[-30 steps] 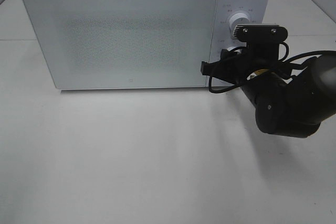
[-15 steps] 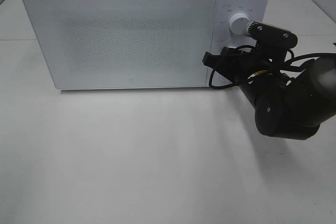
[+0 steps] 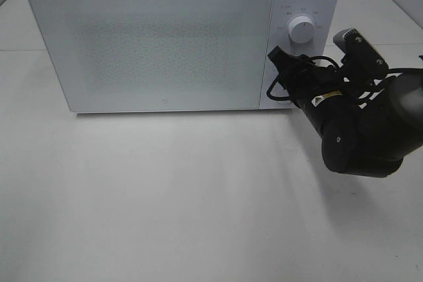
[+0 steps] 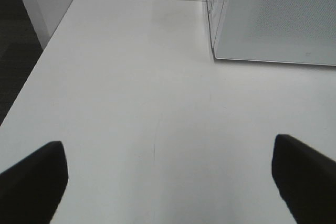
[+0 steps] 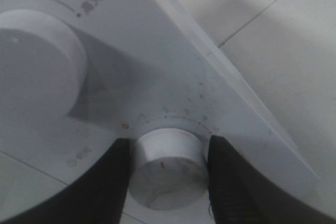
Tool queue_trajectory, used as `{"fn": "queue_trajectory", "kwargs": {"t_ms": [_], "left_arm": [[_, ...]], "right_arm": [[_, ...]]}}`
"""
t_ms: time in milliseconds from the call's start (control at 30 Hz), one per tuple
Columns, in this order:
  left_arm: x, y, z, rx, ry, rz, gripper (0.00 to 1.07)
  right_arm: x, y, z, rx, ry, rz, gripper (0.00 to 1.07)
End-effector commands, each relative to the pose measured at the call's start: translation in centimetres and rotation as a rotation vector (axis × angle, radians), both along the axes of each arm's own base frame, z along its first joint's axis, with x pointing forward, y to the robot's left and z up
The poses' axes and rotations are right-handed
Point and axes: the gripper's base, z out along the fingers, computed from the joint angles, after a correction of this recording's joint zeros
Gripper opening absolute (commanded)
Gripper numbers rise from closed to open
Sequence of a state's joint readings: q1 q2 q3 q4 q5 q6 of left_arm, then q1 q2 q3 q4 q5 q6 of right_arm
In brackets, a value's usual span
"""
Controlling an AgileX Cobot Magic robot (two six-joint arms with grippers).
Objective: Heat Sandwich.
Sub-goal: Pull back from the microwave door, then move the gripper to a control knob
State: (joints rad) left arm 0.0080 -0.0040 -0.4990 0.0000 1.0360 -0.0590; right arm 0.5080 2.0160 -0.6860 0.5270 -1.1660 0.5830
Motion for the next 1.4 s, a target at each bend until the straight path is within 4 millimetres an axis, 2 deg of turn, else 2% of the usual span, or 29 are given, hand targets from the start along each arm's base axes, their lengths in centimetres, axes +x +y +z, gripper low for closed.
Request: {"fn": "queue_trajectory", "kwargs": {"t_ms": [33,67,333,467,767,900,1067,1400], "left_arm": [[-0.3,-0.1,-0.1,-0.005,-0.031,-0.002,1.01],[-0.3,-0.1,-0.1,-0.005,-0.031,-0.002,1.01],[-0.3,-0.1,-0.1,-0.005,-0.031,-0.002,1.01],[-0.3,-0.1,-0.1,-0.005,-0.031,-0.002,1.01],[-0.3,-0.1,-0.1,-0.005,-0.031,-0.002,1.01],[-0.3,-0.1,-0.1,-0.005,-0.031,-0.002,1.01],[-0.3,-0.1,-0.1,-0.005,-0.031,-0.002,1.01],[-0.3,-0.1,-0.1,-0.005,-0.031,-0.002,1.01]], "right_arm": [[0.3,-0.2,1.0,0.107,-0.071,-0.030,0.07],[0.3,-0.2,1.0,0.172,-0.070,-0.042,0.07],[0.4,-0.3,1.3,0.362,-0.099,-0.078,0.07],[0.4,-0.3,1.6,0.551,-0.117,-0.111,0.07],[0.4,-0.5,2.1,0.732,-0.171,-0.135,0.07],[0.4,-0.7,2.1,0.892,-0.177,-0.168,0.07],[0.4,-0.8,2.1,0.985,-0.179,-0.197,0.07],[0.4,-0.9,2.1,1.006,-0.178,-0.204,0.08]]}}
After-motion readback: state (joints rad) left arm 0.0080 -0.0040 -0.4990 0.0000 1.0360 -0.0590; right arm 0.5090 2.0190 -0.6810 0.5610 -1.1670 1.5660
